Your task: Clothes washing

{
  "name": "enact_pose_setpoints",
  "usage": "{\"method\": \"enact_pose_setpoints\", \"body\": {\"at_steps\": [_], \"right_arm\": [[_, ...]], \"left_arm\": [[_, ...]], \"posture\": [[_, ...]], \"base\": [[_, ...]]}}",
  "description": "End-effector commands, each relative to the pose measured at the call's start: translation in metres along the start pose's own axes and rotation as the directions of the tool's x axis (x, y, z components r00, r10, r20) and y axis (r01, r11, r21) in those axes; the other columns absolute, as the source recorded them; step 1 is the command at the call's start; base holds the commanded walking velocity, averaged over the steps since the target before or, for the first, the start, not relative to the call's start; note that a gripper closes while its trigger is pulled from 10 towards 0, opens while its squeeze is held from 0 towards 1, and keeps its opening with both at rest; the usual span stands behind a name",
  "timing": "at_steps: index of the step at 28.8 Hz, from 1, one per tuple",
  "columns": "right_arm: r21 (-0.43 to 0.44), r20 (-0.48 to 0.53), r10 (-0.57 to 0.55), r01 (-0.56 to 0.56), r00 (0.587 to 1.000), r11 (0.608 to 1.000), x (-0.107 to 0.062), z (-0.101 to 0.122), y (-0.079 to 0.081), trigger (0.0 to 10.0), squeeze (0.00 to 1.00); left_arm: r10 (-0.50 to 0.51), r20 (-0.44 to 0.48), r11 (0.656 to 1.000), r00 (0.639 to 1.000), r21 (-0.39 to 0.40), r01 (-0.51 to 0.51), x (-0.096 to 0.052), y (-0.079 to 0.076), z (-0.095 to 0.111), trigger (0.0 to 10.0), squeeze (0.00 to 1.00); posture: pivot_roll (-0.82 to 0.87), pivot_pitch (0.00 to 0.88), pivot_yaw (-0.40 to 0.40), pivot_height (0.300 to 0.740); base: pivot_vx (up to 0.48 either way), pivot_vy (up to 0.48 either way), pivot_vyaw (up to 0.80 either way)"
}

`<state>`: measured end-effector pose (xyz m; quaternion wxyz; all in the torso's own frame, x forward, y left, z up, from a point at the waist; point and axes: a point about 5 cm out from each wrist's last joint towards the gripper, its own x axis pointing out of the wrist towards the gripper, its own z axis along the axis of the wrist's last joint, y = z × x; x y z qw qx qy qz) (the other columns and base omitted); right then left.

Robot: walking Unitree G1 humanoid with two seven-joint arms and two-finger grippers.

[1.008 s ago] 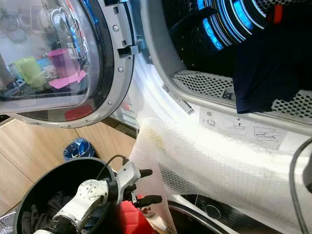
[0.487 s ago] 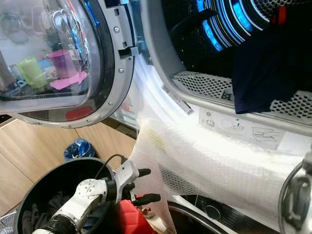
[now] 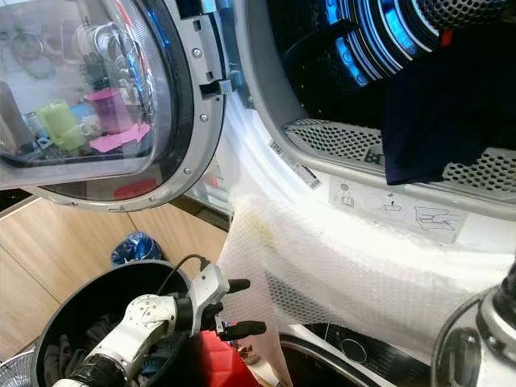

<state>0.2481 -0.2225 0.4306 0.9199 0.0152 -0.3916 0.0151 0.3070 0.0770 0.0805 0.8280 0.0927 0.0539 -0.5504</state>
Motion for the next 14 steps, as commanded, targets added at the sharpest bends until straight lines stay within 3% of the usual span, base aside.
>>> {"method": "enact_pose_setpoints", "body": {"at_steps": [1, 2, 4, 5, 8, 10, 12, 13, 14], "right_arm": [[0.067, 0.026, 0.165, -0.167, 0.986, 0.984, -0.011, 0.004, 0.022, 10.0, 0.00], [0.076, 0.030, 0.193, -0.195, 0.981, 0.978, -0.013, 0.004, 0.026, 10.0, 0.00], [0.083, -0.020, 0.361, -0.358, 0.932, 0.930, -0.035, -0.008, 0.044, 10.0, 0.00], [0.083, -0.020, 0.361, -0.358, 0.932, 0.930, -0.035, -0.008, 0.044, 10.0, 0.00], [0.034, -0.067, 0.447, -0.446, 0.892, 0.894, -0.059, -0.019, 0.056, 10.0, 0.00], [0.139, -0.138, 0.565, -0.549, 0.813, 0.824, -0.091, -0.038, 0.072, 10.0, 0.00], [0.220, -0.192, 0.620, -0.582, 0.761, 0.783, -0.112, -0.052, 0.077, 10.0, 0.00], [0.286, -0.246, 0.655, -0.592, 0.715, 0.754, -0.132, -0.065, 0.078, 10.0, 0.00], [0.308, -0.262, 0.663, -0.591, 0.701, 0.746, -0.138, -0.069, 0.078, 10.0, 0.00]], "left_arm": [[0.016, 0.003, 1.000, 1.000, 0.011, -0.016, -0.007, 0.008, 0.004, 10.0, 0.00], [0.017, 0.002, 1.000, 1.000, 0.013, -0.017, -0.007, 0.009, 0.004, 10.0, 0.00], [0.027, -0.003, 1.000, 1.000, 0.015, -0.027, -0.011, 0.013, 0.005, 10.0, 0.00], [0.027, -0.003, 1.000, 1.000, 0.015, -0.027, -0.011, 0.013, 0.005, 10.0, 0.00], [0.041, -0.020, 0.999, 0.999, 0.027, -0.040, -0.017, 0.017, 0.004, 10.0, 0.00], [0.057, -0.032, 0.998, 0.998, 0.039, -0.056, -0.021, 0.025, 0.006, 10.0, 0.00], [0.064, -0.029, 0.996, 0.998, 0.057, -0.062, -0.021, 0.029, 0.011, 10.0, 0.00], [0.067, -0.032, 0.995, 0.997, 0.070, -0.065, -0.021, 0.033, 0.015, 10.0, 0.00], [0.067, -0.037, 0.995, 0.997, 0.074, -0.064, -0.022, 0.034, 0.016, 10.0, 0.00]], "posture": [[-0.05, 0.000, 0.175, 0.740], [-0.05, 0.000, 0.175, 0.740], [-0.04, 0.000, 0.167, 0.740], [-0.04, 0.000, 0.167, 0.740], [-0.05, 0.000, 0.170, 0.740], [-0.05, 0.000, 0.161, 0.740], [-0.05, 0.000, 0.158, 0.740], [-0.05, 0.000, 0.160, 0.740], [-0.05, 0.000, 0.160, 0.740]], "base": [[0.000, 0.000, 0.00], [0.000, 0.000, 0.00], [0.000, 0.000, 0.00], [0.000, 0.000, 0.00], [0.000, 0.000, 0.00], [0.000, 0.000, 0.00], [0.000, 0.000, 0.00], [0.000, 0.000, 0.00], [0.000, 0.000, 0.00]]}}
